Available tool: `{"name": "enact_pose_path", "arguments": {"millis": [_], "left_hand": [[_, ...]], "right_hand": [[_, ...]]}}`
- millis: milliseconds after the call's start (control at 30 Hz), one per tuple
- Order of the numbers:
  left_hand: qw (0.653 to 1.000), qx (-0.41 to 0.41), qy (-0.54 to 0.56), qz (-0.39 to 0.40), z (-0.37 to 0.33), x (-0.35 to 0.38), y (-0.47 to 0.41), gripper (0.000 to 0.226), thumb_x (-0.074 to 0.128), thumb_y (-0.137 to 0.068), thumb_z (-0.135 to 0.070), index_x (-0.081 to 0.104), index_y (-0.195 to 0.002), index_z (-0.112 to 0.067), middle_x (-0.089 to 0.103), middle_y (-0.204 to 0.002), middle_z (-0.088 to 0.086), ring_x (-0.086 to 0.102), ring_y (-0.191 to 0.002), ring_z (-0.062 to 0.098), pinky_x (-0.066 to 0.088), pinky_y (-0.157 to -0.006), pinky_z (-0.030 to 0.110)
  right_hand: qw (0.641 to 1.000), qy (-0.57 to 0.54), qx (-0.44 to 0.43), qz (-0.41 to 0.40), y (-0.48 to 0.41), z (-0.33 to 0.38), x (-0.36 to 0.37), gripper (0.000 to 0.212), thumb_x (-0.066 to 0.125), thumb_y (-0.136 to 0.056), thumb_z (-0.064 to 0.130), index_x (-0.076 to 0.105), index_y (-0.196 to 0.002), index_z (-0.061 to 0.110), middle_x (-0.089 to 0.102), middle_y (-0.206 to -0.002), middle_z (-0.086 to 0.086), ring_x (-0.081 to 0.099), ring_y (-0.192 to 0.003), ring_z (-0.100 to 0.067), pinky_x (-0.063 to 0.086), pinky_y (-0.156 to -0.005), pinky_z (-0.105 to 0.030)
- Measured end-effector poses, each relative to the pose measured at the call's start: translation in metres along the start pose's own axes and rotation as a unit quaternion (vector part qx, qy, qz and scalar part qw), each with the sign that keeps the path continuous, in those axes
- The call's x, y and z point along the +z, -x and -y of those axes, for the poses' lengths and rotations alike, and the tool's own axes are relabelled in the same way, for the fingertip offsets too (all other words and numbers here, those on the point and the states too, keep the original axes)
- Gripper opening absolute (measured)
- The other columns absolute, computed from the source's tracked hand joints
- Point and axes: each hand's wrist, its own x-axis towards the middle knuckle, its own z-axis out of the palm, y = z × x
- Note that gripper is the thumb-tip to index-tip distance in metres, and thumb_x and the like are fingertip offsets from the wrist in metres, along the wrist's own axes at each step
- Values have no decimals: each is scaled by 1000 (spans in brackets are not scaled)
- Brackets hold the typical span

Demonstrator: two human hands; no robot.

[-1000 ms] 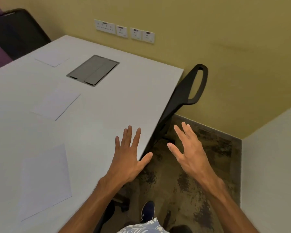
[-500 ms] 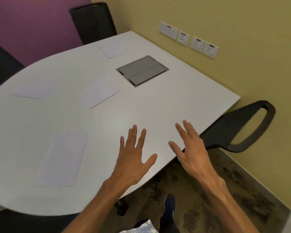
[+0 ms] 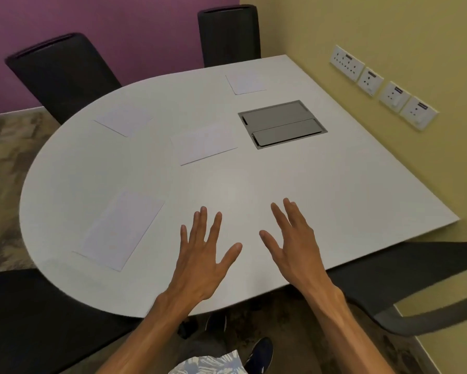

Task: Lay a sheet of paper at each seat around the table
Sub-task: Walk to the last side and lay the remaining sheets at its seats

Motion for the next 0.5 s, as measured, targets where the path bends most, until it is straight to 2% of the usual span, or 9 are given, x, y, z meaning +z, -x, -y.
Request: {"name": "enact_pose_path", "arguments": {"millis": [300, 500], "left_hand": [[998, -48, -19, -40, 17, -1, -49, 86, 0, -80, -84, -20, -152, -41, -34, -160, -8, -32, -147, 11, -19, -121, 47], [996, -55, -46, -51, 46, -4, -117, 87, 0, -83, -81, -18, -155, -35, -30, -162, -2, -28, -149, 16, -19, -120, 49]], "right_hand": [[999, -13, -39, 23, -68, 3, 14, 68, 38, -98, 57, 21, -158, 29, 7, -168, 3, 4, -155, -16, 17, -122, -45], [998, 3, -60, 29, -145, 12, 34, 64, 42, -101, 50, 23, -157, 25, 12, -167, 0, 8, -154, -18, 18, -121, -42]]}}
